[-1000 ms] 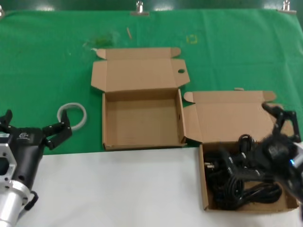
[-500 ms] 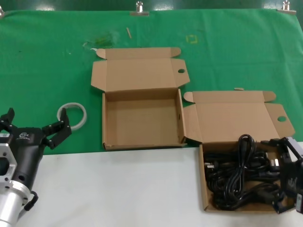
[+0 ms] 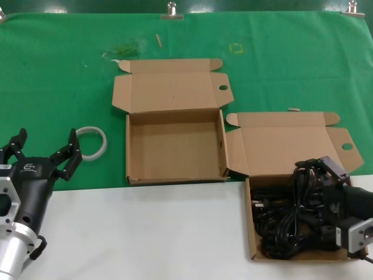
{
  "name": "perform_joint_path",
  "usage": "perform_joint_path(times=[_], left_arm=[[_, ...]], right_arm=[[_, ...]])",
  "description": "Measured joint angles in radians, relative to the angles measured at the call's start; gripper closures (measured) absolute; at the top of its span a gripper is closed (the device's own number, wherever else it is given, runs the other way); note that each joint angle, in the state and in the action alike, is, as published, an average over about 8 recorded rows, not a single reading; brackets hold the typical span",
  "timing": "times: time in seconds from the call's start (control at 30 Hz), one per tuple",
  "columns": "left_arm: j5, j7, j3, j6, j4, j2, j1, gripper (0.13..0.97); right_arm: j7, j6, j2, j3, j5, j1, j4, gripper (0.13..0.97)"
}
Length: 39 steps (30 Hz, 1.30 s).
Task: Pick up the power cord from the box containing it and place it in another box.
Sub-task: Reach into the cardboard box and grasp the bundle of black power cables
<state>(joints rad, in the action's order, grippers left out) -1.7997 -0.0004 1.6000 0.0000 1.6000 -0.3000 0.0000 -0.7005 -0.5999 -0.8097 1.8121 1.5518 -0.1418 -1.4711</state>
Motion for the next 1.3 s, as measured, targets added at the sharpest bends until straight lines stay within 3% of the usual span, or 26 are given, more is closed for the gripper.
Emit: perform_joint_path(times=[0.17, 0.37, 0.73, 0.93, 1.07, 1.3], left_arm=[[0.0, 0.0, 0.0, 0.0, 0.0, 0.0, 0.0, 0.434], [0.0, 0.0, 0.0, 0.0, 0.0, 0.0, 0.0, 0.598], [0.0, 0.0, 0.0, 0.0, 0.0, 0.0, 0.0, 0.821], [0.0, 0.0, 0.0, 0.0, 0.0, 0.0, 0.0, 0.884], [0.0, 0.0, 0.0, 0.0, 0.0, 0.0, 0.0, 0.922], [0.0, 0.0, 0.0, 0.0, 0.0, 0.0, 0.0, 0.94]], right_arm=[[-0.035, -0.013, 0.018, 0.032, -0.003, -0.036, 0.025, 0.225], [-0.062, -0.037, 0.004, 0.062, -0.014, -0.059, 0.044, 0.298], [-0.072, -0.055, -0.022, 0.075, -0.011, -0.075, 0.057, 0.535], [-0.128, -0.065, -0.004, 0.101, -0.023, -0.112, 0.1, 0.695], [-0.174, -0.07, 0.012, 0.118, -0.031, -0.141, 0.13, 0.695], [-0.236, -0.072, 0.024, 0.132, -0.035, -0.168, 0.15, 0.812]])
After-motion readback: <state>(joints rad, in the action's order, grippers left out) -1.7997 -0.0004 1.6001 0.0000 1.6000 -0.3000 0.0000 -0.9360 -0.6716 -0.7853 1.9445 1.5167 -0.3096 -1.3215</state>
